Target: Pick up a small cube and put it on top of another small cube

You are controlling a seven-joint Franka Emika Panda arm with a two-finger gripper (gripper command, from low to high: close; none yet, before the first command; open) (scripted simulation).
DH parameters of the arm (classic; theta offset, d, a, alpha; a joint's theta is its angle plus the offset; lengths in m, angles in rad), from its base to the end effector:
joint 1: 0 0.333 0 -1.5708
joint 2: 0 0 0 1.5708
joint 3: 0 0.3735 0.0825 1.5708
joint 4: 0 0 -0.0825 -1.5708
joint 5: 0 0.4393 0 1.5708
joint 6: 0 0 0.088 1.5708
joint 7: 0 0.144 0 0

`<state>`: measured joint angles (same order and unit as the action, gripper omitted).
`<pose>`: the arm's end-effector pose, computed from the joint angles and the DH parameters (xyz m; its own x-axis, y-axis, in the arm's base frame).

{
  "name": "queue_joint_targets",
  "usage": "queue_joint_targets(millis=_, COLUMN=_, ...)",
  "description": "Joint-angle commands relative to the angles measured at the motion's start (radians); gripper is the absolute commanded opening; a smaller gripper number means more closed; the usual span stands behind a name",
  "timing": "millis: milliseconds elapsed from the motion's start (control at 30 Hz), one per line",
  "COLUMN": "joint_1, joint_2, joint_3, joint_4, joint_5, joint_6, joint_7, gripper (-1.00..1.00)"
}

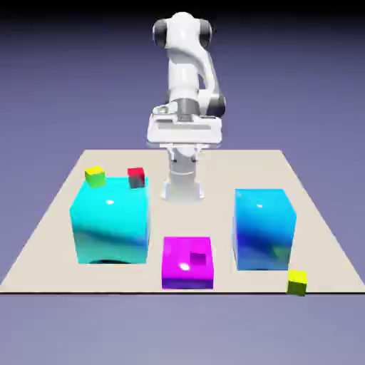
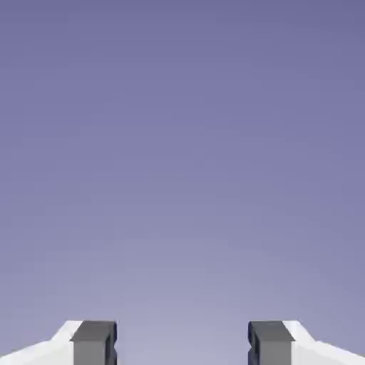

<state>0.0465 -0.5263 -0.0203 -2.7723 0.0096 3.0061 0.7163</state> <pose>0.4411 0.0110 0.4434 0.5619 -0.6530 0.5079 -0.4587 -0.7568 -0.4656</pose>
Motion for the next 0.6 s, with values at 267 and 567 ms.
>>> queue_joint_targets(millis=267, joint_1=0.257, joint_2=0.326, joint_3=-0.152, joint_4=0.282, joint_5=0.072, joint_6=-0.231, joint_7=-0.185, gripper=0.00)
queue_joint_targets(millis=567, joint_1=0.515, joint_2=0.652, joint_3=-0.303, joint_4=0.563, joint_5=0.144, joint_6=-0.462, joint_7=-0.370, gripper=0.00)
